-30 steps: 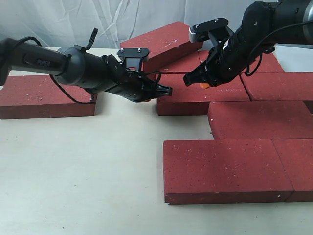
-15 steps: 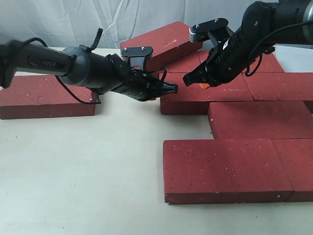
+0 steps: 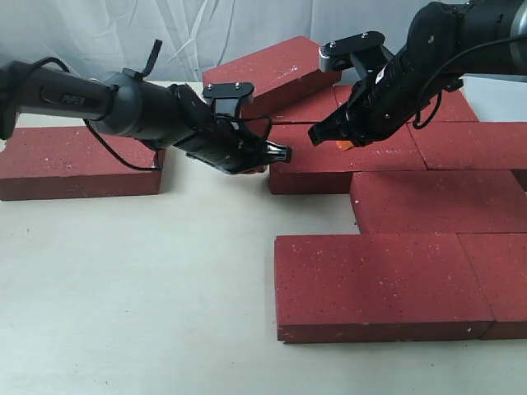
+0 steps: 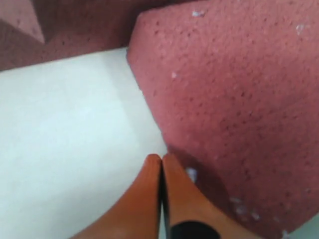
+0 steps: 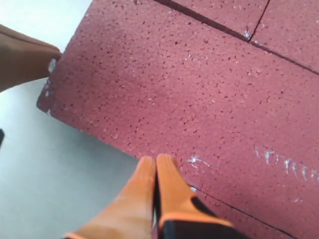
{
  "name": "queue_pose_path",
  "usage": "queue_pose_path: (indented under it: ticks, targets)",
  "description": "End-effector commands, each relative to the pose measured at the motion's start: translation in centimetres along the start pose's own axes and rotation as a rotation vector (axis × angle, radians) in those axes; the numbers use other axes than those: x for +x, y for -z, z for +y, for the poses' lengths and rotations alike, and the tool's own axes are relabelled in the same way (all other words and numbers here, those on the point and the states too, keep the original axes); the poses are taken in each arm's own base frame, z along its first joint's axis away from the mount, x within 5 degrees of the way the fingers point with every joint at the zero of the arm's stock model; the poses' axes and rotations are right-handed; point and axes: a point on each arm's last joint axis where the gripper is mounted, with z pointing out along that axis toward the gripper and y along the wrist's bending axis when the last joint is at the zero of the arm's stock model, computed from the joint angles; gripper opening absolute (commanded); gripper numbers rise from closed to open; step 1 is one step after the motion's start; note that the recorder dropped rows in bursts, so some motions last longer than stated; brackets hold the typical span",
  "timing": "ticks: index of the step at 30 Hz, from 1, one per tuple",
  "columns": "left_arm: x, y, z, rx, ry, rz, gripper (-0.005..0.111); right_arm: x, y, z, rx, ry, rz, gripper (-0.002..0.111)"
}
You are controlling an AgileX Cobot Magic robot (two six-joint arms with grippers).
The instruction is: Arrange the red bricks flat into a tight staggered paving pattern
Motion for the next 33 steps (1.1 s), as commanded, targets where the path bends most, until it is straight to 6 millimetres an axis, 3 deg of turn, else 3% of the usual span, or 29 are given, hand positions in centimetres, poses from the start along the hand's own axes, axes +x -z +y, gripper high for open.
queue_pose_path:
  ticks: [1, 10, 15, 17, 19, 21, 22, 26, 28, 33]
  targets:
    - [-0.2, 1.1, 2.4, -0.008, -0.013, 0.069, 0.000, -0.1, 0.4, -0.2, 0.004, -0.004, -0.009, -0.001]
    - [0.7, 4.5, 3.3, -0.072, -0.078, 0.041, 0.000, -0.1, 0.4, -0.1, -0.010, -0.026, -0.012, -0.001]
    - [0.2, 8.3, 2.6, -0.081, -0.132, -0.030, 0.000, 0.1, 0.3, 0.1, -0.027, -0.038, 0.008, -0.001]
    - [-0.1, 10.8, 3.0, -0.110, -0.146, -0.096, 0.000, 0.7, 0.1, 0.1, -0.025, -0.033, 0.027, -0.001]
    - [-0.2, 12.4, 3.6, -0.130, -0.149, -0.124, 0.000, 1.1, -0.2, 0.2, -0.023, -0.029, 0.041, -0.001]
    - [0.0, 14.0, 5.4, -0.173, -0.128, -0.145, 0.000, 1.8, -0.6, 0.2, -0.021, -0.032, 0.051, -0.001]
    - [0.2, 14.6, 7.3, -0.214, -0.110, -0.146, 0.000, 2.4, -0.9, 0.2, -0.023, -0.038, 0.063, -0.001]
    - [0.6, 15.1, 11.0, -0.322, -0.074, -0.192, 0.000, 2.5, -1.0, 0.3, -0.030, -0.055, 0.061, -0.001]
    - [0.5, 14.7, 11.8, -0.355, -0.099, -0.208, 0.000, 2.5, -1.0, 0.3, -0.035, -0.062, 0.060, -0.001]
    - [2.1, 11.9, 13.4, -0.369, -0.078, -0.123, 0.000, 2.5, -1.0, 0.4, -0.038, -0.067, 0.061, -0.001]
